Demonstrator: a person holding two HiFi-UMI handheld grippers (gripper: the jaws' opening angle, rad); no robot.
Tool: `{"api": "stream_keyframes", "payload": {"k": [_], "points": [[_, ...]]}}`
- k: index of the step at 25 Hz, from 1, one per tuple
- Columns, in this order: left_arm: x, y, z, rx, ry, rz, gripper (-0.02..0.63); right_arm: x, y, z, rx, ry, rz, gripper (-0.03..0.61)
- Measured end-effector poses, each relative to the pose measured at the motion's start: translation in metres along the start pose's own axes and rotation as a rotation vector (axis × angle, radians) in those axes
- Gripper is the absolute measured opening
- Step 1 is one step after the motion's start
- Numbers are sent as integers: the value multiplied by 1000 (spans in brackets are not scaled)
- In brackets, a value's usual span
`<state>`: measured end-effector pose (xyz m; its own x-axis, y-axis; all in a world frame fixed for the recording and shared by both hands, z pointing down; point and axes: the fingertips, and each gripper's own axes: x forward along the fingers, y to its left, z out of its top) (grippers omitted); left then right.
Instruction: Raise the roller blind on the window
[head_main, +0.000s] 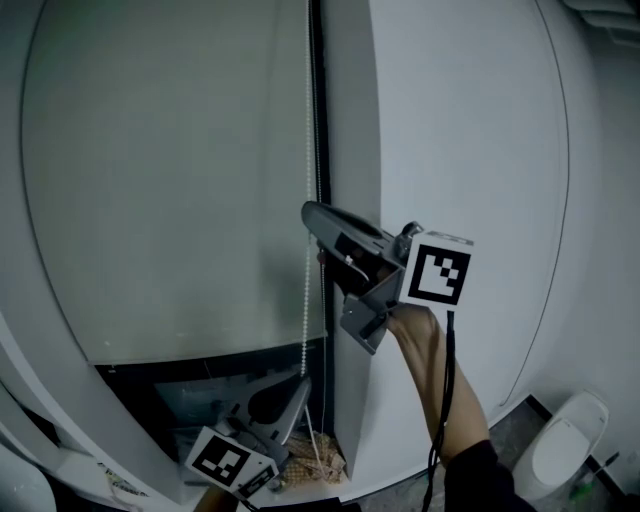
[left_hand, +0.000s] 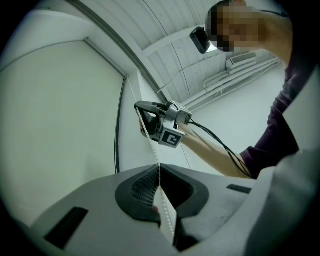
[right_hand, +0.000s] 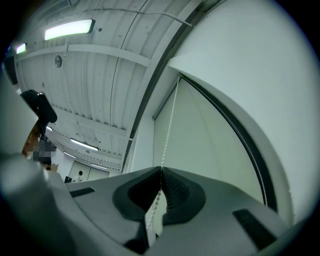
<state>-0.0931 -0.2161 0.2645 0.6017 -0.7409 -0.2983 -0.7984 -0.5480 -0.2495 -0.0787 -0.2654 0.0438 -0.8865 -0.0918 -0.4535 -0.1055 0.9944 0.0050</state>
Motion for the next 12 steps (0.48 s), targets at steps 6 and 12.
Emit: {"api": "stream_keyframes", "payload": {"k": [6,12], "points": [[-6,51,31,-218,-101,-76,14,-3,-12,-5,13,5,-42,15],[14,67,86,-409,-185,-258,14,-34,6,-47,-9,104,-23,14]]}}
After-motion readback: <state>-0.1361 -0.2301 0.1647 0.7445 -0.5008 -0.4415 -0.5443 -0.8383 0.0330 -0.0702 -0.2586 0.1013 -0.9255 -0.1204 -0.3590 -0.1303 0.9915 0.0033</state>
